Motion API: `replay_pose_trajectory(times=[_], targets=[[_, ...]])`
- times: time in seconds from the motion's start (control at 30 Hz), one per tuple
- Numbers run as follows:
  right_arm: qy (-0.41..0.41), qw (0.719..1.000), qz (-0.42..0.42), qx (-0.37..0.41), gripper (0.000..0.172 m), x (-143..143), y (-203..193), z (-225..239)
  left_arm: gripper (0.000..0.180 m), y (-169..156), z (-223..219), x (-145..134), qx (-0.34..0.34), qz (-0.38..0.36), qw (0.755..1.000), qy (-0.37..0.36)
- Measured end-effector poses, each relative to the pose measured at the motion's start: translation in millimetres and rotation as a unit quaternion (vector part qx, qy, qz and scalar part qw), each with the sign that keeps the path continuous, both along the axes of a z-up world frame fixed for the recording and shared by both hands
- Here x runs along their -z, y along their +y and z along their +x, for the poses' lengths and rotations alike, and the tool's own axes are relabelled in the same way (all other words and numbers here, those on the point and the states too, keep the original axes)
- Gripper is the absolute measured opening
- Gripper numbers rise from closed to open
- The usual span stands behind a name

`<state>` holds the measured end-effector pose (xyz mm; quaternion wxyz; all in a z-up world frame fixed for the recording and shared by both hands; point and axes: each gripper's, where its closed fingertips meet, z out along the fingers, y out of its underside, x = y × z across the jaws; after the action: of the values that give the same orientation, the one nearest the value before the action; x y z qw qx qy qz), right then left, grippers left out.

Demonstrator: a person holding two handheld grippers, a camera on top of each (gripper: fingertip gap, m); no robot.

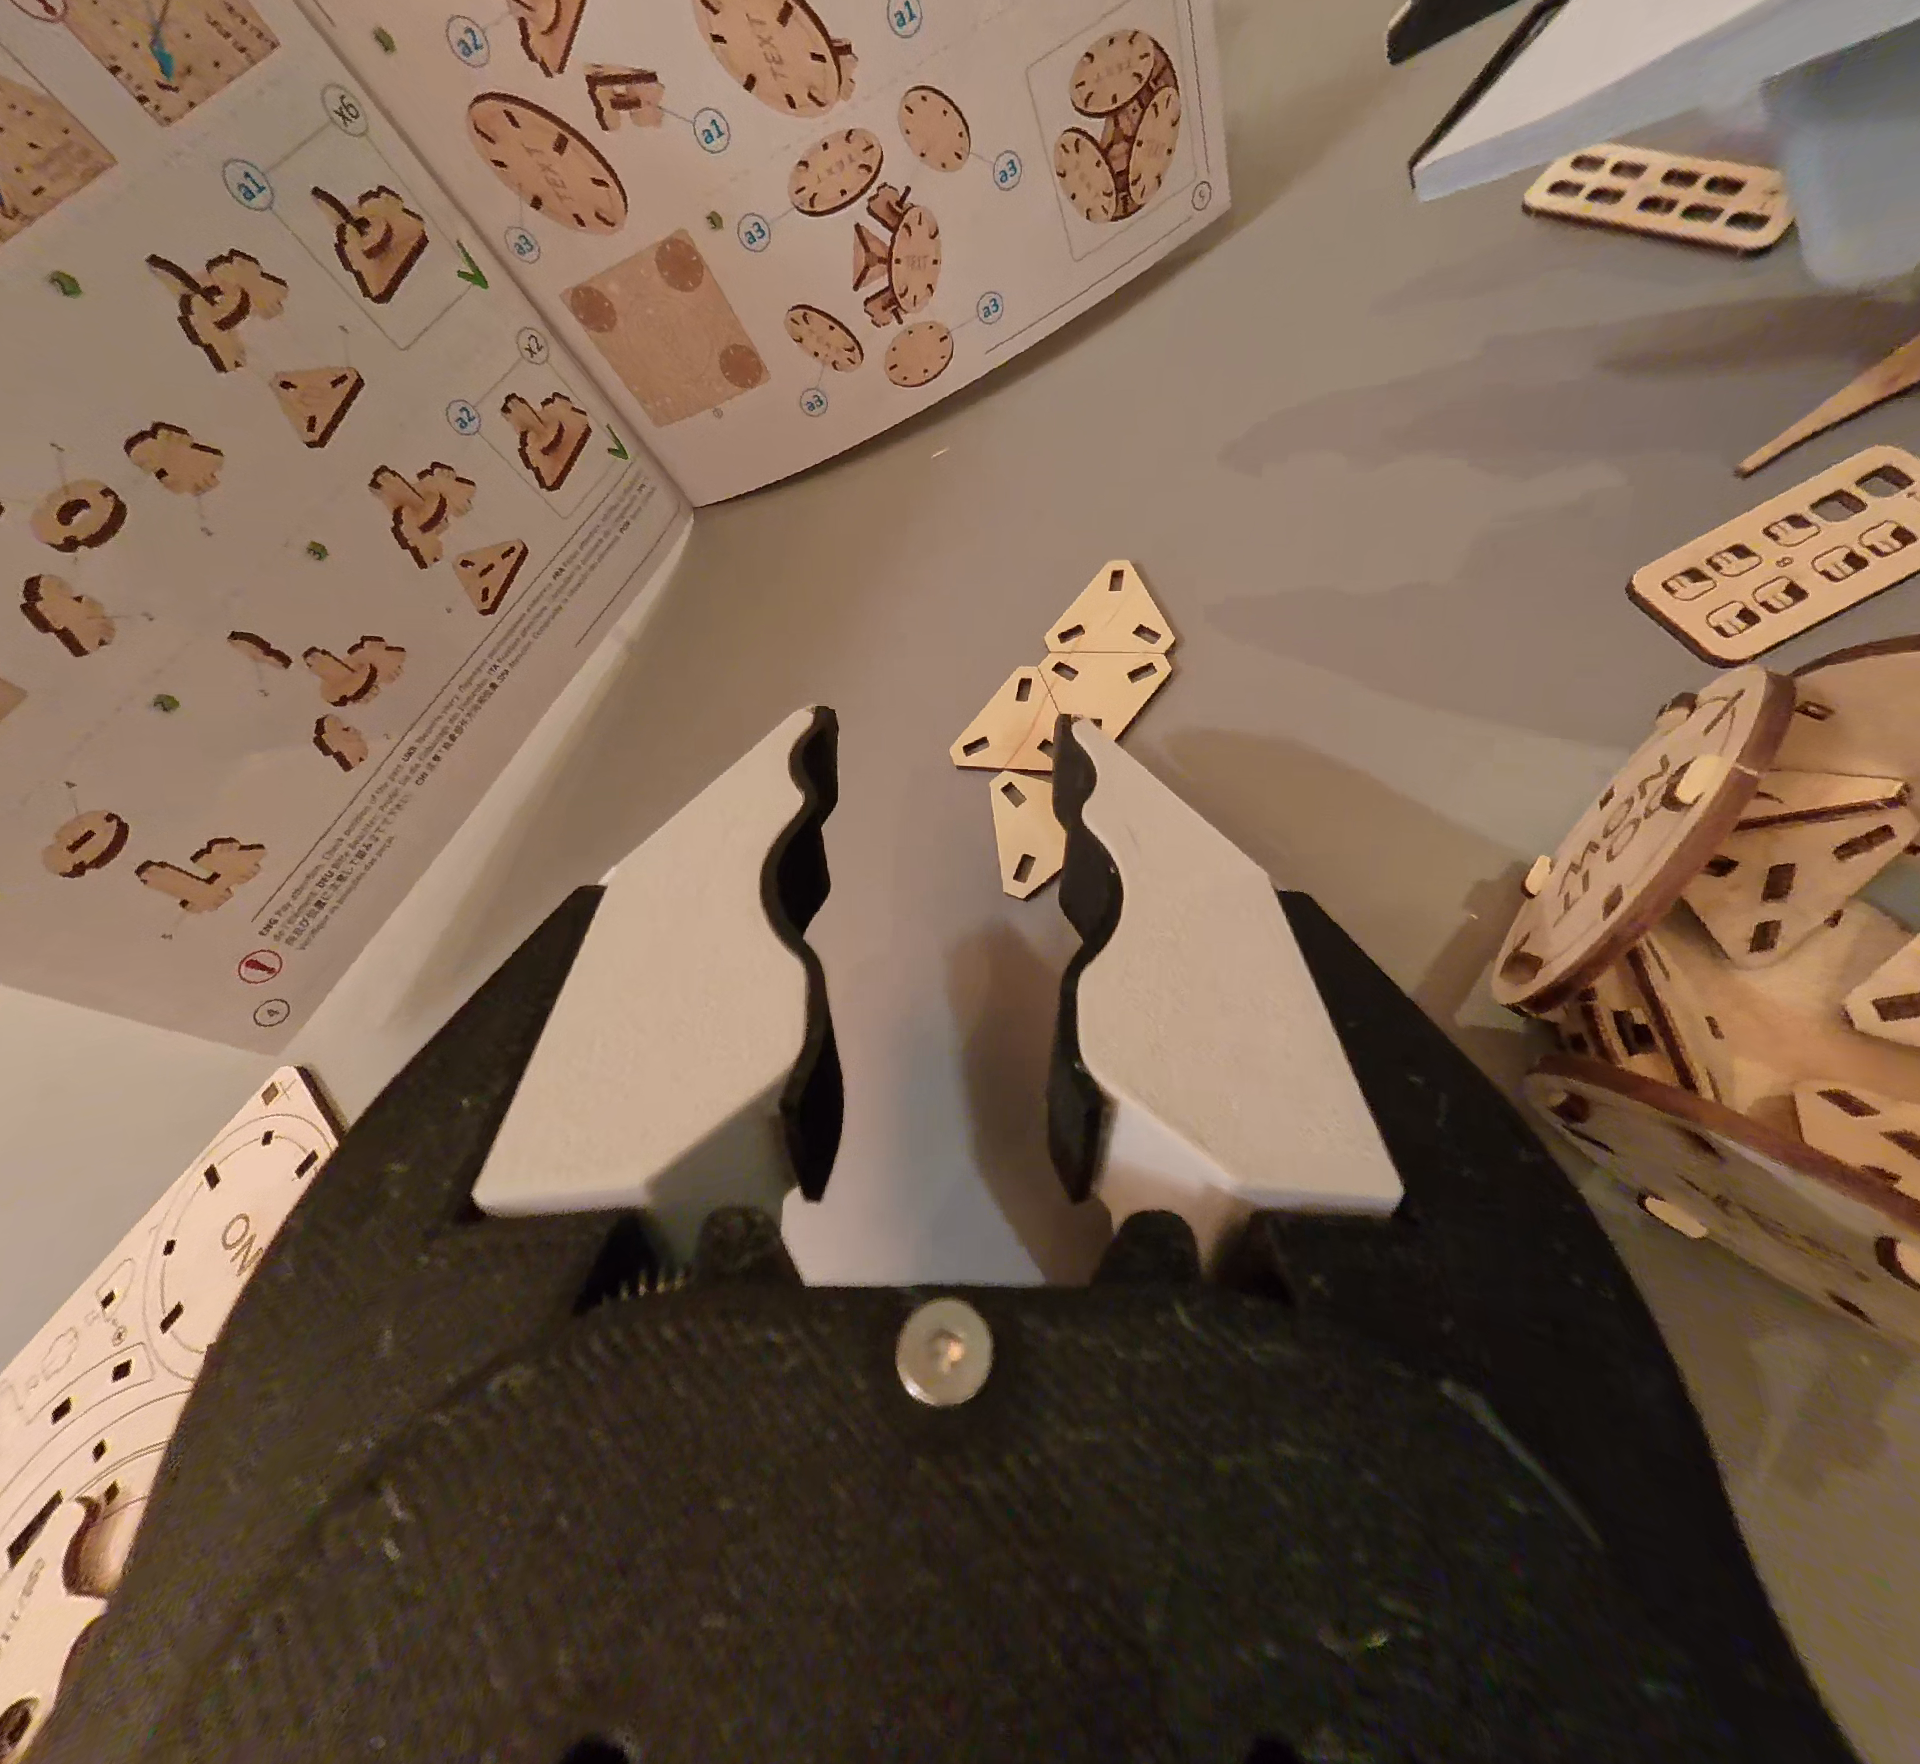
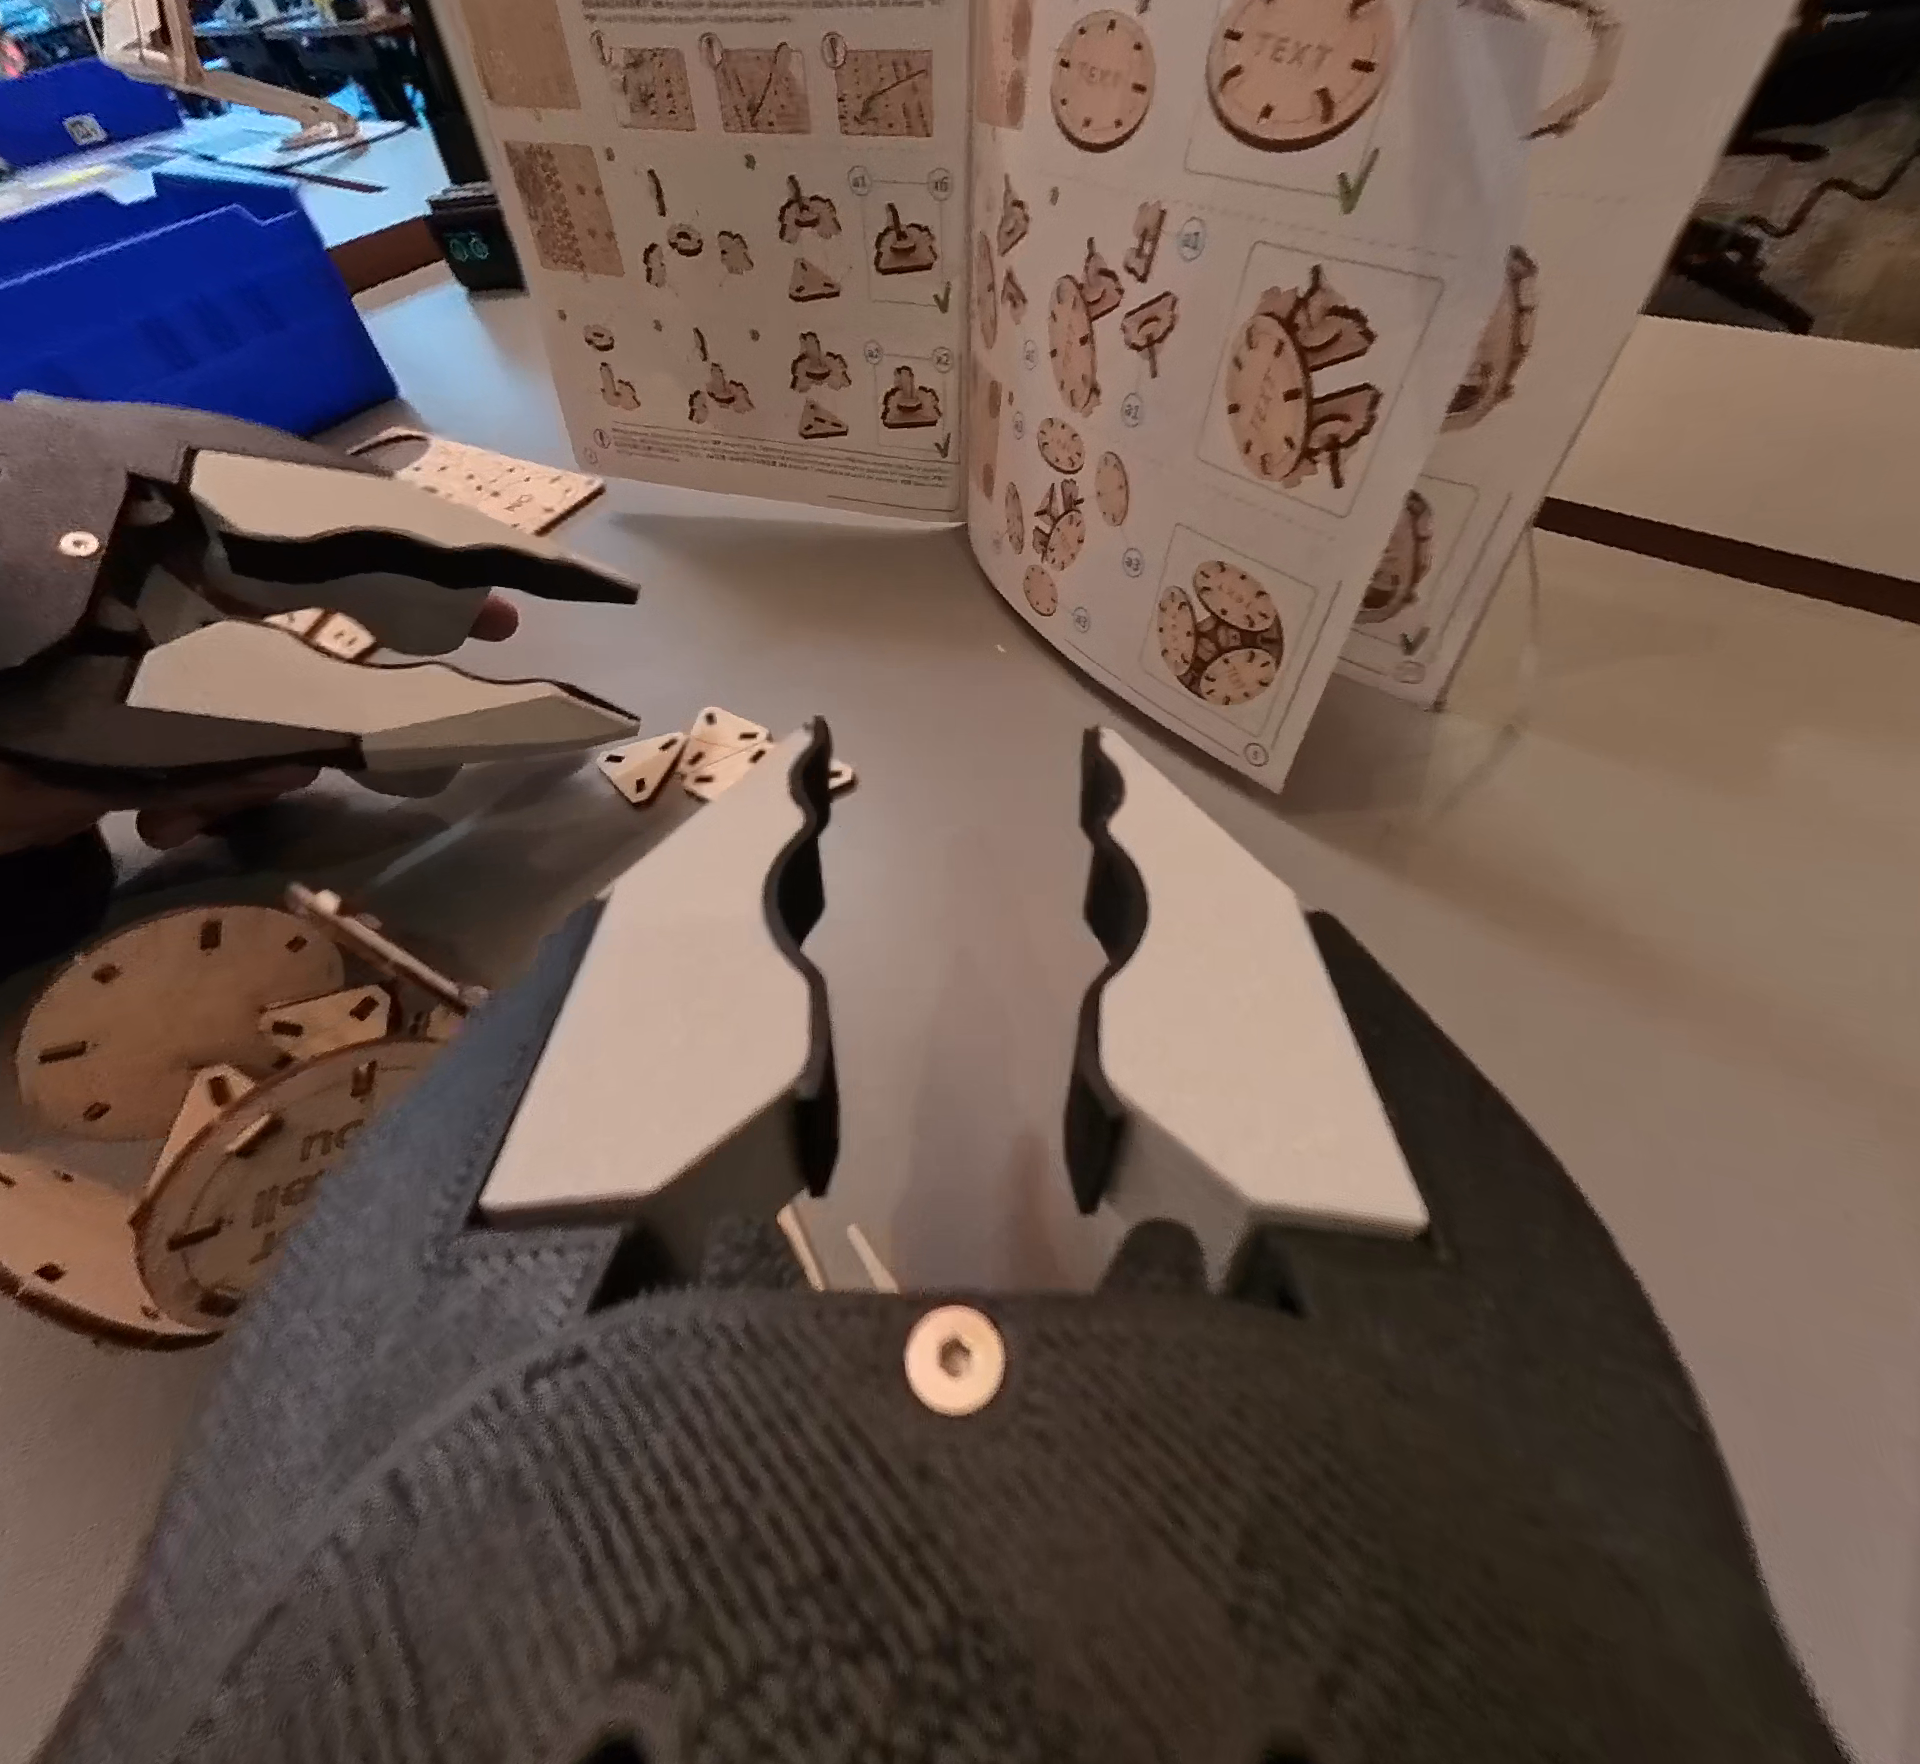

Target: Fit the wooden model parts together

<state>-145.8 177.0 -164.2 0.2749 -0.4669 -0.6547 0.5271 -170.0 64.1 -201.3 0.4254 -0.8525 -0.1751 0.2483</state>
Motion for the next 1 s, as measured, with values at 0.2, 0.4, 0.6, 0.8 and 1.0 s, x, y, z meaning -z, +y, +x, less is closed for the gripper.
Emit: replay_pose_trajectory(times=[0.2,0.4,0.6,0.8,1.0], targets=[[0.065,0.995,-0.047,0.067,0.099,-23,39,-38,0.038,-4,-3,-2,-0.012,0.019,1.000,-0.021],[0.021,0.987,-0.153,-0.041,0.098,-28,10,-64,0.026,-9,-5,-6,-0.026,0.047,0.998,-0.036],[0.052,0.960,-0.160,-0.223,0.081,-50,-62,-36,0.023,-4,4,-16,0.013,0.091,0.994,-0.053],[0.016,0.913,-0.192,-0.359,0.082,-63,-127,-40,0.015,2,15,-61,0.021,0.155,0.987,0.044],[0.016,0.905,-0.223,-0.362,0.091,-80,-156,-77,0.000,-40,1,-135,-0.118,0.134,0.943,0.280]])
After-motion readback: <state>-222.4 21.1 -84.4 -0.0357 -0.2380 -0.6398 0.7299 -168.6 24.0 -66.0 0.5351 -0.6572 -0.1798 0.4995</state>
